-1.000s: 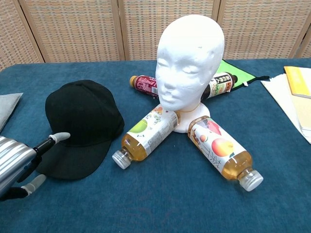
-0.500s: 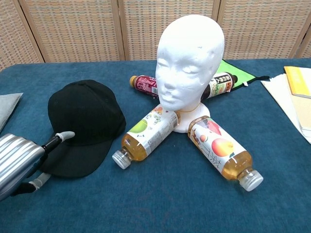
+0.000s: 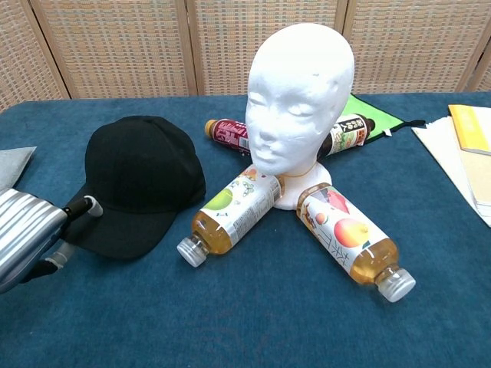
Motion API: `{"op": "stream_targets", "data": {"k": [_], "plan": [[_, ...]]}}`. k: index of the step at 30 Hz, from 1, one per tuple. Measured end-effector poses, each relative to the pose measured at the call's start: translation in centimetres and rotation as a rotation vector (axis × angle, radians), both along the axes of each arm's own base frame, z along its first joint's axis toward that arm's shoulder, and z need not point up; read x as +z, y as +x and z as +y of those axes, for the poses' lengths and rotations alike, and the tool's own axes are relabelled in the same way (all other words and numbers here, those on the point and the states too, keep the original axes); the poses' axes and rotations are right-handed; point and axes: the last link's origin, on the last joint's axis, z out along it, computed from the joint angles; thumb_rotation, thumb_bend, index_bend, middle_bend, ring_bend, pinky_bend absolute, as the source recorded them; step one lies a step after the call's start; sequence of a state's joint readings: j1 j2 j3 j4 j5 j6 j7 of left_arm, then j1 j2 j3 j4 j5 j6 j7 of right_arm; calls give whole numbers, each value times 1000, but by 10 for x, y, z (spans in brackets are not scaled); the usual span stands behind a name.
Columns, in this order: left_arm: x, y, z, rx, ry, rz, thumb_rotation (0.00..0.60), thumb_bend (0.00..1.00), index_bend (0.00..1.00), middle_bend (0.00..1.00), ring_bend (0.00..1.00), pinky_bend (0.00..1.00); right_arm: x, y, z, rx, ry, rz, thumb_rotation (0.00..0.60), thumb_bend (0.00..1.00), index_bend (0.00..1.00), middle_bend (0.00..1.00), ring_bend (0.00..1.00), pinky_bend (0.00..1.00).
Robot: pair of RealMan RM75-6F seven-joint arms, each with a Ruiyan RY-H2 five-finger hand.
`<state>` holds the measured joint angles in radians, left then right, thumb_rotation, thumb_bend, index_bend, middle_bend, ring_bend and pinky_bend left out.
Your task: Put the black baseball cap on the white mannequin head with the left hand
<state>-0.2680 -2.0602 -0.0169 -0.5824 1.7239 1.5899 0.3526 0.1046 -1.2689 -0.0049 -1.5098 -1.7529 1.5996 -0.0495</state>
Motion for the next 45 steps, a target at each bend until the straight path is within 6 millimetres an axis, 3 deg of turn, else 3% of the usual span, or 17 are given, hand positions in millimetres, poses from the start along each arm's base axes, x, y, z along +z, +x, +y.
{"op": "stream_targets", "data": {"k": [14,17,21,23,33,45], "plan": [[5,-6,17,19,47,22,600,474,349,865,825,740,1,0,0,2,-4,-1,600,48,0,0,0,0],[5,-9,20,27,51,36,600,473,403,875,837,746,1,0,0,4,-5,-2,600,49,0,0,0,0],[6,-12,25,38,61,58,600,515,674,900,875,779,0,1,1,5,-3,1,600,49,0,0,0,0],[7,-13,28,39,73,71,600,556,751,905,890,791,-1,1,1,4,-2,2,600,48,0,0,0,0],[24,-17,42,-3,125,182,600,845,770,942,931,834,-1,1,1,6,-5,2,600,49,0,0,0,0],[36,-12,46,-117,137,324,600,874,819,946,932,834,1,1,1,9,-11,-2,600,48,0,0,0,0]]}}
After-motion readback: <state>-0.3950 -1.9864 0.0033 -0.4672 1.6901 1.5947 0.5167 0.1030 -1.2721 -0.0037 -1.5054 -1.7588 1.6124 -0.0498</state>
